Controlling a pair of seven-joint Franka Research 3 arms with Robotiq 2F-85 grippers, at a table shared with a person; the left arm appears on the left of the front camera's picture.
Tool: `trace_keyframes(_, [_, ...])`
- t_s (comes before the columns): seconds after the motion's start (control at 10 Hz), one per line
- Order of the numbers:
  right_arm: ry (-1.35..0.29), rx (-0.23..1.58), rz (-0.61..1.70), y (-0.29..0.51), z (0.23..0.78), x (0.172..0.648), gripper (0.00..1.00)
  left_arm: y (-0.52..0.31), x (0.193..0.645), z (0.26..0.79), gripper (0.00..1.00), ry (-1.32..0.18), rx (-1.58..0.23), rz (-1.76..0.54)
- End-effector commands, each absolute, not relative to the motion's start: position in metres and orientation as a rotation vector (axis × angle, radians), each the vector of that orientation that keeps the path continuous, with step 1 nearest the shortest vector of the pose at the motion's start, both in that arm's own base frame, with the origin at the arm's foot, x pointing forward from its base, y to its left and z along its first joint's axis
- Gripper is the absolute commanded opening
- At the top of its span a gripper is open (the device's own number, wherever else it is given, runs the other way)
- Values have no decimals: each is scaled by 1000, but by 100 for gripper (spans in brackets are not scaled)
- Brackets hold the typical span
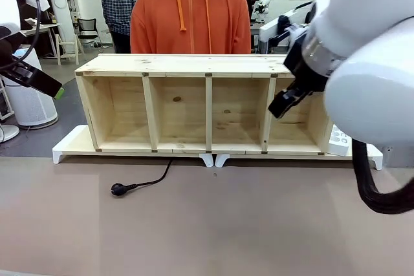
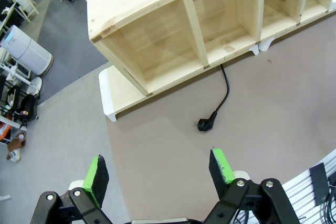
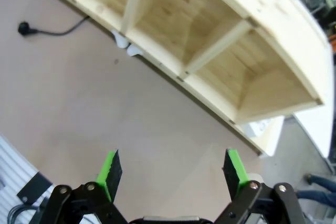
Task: Perform cable management.
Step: When the cord part of the Power Cable appears at the lower middle area of the table and stops, grasp the cord part of the Power Cable.
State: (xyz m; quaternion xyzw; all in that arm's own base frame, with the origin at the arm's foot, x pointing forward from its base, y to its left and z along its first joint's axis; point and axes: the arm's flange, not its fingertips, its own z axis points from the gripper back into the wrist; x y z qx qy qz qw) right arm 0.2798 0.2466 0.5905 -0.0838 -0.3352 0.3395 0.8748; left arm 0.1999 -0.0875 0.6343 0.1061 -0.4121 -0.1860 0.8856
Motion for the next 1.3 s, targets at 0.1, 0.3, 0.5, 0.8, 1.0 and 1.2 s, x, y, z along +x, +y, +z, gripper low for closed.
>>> trace_keyframes(0.1, [-583, -132, 831, 275, 577, 307, 100, -89, 201, 634, 100, -861, 215, -383])
trace_keyframes(0.3, [-541, -109, 891, 296, 562, 321, 100, -89, 201, 634, 100, -861, 215, -383])
trace_keyframes(0.5, [-551, -78, 953, 312, 550, 340, 100, -89, 201, 634, 100, -861, 215, -383])
trace_keyframes(0.8, [-524, -32, 1129, 336, 532, 368, 100, -89, 201, 634, 100, -861, 215, -383])
trace_keyframes(1.0, [-501, 0, 1230, 357, 513, 390, 100, -89, 201, 634, 100, -861, 215, -383])
trace_keyframes(1.2, [-475, 38, 1309, 376, 501, 404, 100, -89, 201, 634, 100, -861, 215, -383])
